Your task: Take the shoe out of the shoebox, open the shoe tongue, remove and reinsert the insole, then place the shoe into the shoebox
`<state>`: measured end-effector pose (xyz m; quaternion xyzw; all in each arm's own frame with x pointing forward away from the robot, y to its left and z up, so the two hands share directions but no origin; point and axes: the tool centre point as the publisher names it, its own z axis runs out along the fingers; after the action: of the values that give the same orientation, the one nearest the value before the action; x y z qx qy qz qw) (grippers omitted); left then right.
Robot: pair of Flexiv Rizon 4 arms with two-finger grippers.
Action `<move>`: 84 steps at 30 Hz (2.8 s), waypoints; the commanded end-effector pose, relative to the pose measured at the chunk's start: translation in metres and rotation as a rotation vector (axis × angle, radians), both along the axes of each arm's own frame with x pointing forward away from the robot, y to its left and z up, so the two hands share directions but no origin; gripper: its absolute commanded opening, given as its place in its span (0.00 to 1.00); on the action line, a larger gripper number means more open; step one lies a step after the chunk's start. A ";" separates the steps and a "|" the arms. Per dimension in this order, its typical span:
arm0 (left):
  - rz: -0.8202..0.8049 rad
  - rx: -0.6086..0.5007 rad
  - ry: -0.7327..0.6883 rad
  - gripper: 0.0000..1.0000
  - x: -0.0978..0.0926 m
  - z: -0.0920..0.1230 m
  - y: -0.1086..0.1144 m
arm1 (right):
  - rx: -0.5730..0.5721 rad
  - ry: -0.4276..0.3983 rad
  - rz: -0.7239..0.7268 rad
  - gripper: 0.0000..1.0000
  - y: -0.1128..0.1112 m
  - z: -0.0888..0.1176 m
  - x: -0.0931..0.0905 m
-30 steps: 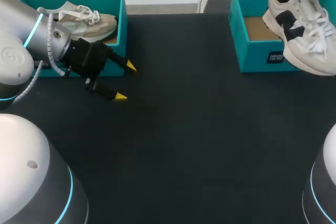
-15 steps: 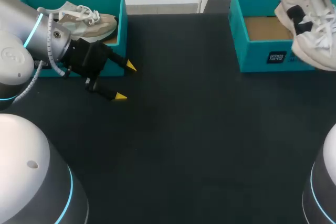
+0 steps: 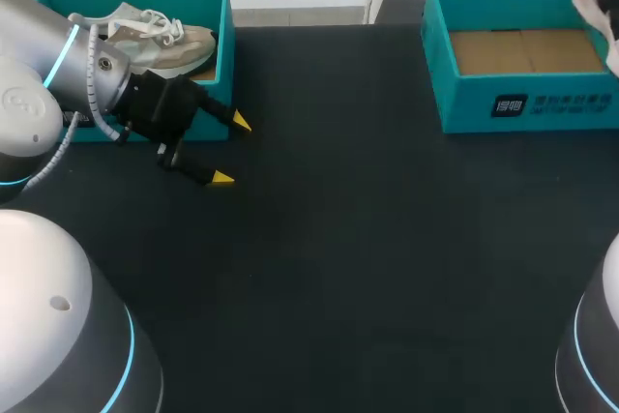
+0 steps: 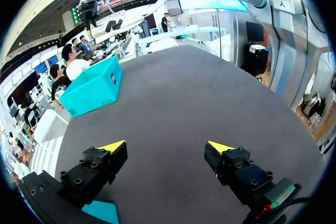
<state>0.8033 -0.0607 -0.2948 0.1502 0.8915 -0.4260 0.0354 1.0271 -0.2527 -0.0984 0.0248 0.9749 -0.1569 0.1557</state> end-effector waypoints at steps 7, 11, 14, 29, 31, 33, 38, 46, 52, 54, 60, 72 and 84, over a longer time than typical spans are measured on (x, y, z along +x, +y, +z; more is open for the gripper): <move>-0.001 0.003 0.000 1.00 0.000 0.000 0.000 | 0.028 0.007 0.003 0.00 -0.030 -0.008 0.024; -0.001 0.003 0.000 1.00 0.000 0.000 0.000 | 0.028 0.007 0.003 0.00 -0.030 -0.008 0.024; -0.001 0.003 0.000 1.00 0.000 0.000 0.000 | 0.028 0.007 0.003 0.00 -0.030 -0.008 0.024; -0.001 0.003 0.000 1.00 0.000 0.000 0.000 | 0.085 -0.033 -0.413 0.00 -0.090 -0.041 0.016; -0.001 0.003 0.000 1.00 0.000 0.000 0.000 | 0.068 -0.025 -0.593 0.00 -0.095 -0.040 0.014; -0.001 0.003 0.000 1.00 0.000 0.000 0.000 | 0.103 -0.051 -0.780 0.00 -0.098 -0.041 0.010; -0.001 0.003 0.000 1.00 0.000 0.000 0.000 | 0.123 -0.192 -1.002 0.00 -0.096 -0.040 0.009; -0.001 0.003 0.000 1.00 0.000 0.000 0.000 | 0.241 -0.410 -1.293 0.00 -0.102 -0.037 -0.011; -0.001 0.003 0.000 1.00 0.000 0.000 0.000 | 0.311 -0.481 -1.367 0.00 -0.105 -0.037 -0.017; -0.001 0.003 0.000 1.00 0.000 0.000 0.000 | 0.311 -0.481 -1.367 0.00 -0.105 -0.037 -0.017; -0.001 0.003 0.000 1.00 0.000 0.000 0.000 | 0.311 -0.481 -1.367 0.00 -0.105 -0.037 -0.017; -0.001 0.003 0.000 1.00 0.000 0.000 0.000 | 0.462 -0.383 -1.660 0.00 -0.080 -0.063 -0.011; -0.001 0.003 0.000 1.00 0.000 0.000 0.000 | 0.402 -0.391 -1.695 0.00 -0.092 -0.071 -0.015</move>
<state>0.8034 -0.0607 -0.2948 0.1501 0.8915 -0.4260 0.0354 1.0056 -0.3434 -0.1660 0.7901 0.5936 -0.0363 0.1486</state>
